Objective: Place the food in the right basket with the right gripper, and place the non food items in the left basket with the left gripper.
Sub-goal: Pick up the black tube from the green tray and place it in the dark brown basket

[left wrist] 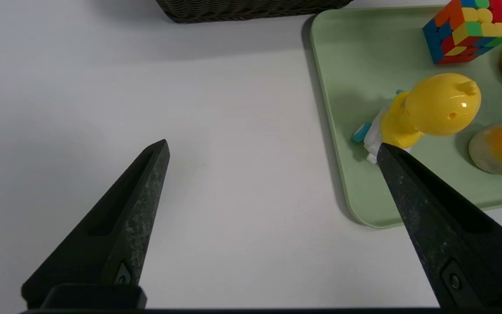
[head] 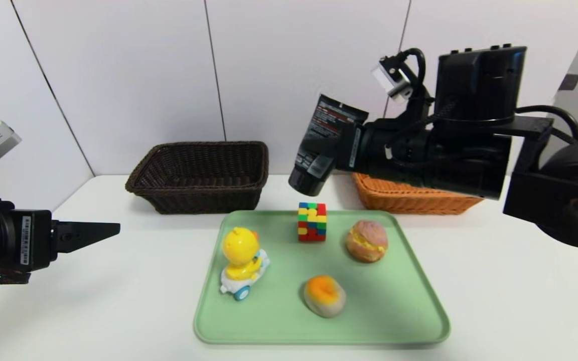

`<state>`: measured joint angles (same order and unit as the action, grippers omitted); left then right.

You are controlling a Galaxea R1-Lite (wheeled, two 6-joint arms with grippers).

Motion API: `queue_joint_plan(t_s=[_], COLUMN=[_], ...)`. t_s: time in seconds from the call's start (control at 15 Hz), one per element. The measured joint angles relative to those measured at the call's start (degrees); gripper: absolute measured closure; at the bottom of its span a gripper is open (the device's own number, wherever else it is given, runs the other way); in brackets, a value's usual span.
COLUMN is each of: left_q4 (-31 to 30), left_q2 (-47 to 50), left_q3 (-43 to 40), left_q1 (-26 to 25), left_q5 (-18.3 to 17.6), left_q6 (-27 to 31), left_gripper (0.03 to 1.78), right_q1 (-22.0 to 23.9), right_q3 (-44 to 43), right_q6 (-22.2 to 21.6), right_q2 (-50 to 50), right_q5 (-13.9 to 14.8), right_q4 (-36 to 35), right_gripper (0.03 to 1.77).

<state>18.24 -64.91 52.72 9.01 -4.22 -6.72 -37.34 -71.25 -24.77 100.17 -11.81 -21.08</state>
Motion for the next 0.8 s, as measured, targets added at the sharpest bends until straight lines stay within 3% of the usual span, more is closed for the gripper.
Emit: queue_joint_plan(t_s=[0.33,0.6,0.8], left_q4=[-0.27,-0.16,0.28], left_q2=[-0.24,-0.29,0.04], left_q3=[0.17,0.28,-0.24], left_q1=[0.13,0.13,0.13], left_q5=[2.18,2.24,2.29], left_q6=[-0.15,-0.22,-0.22], left_gripper=[0.12,0.12,0.12], right_q1=[-1.49,-2.38,-2.77], right_q3=[-9.59,-19.07,-25.99], right_q6=[-0.72,-0.33,-0.26], right_q2=[9.58,20.09,27.33], right_q5=[2.76,8.62,10.39], right_q4=[-4.94,-13.48,-15.58], right_gripper=[1.45,1.45,1.45])
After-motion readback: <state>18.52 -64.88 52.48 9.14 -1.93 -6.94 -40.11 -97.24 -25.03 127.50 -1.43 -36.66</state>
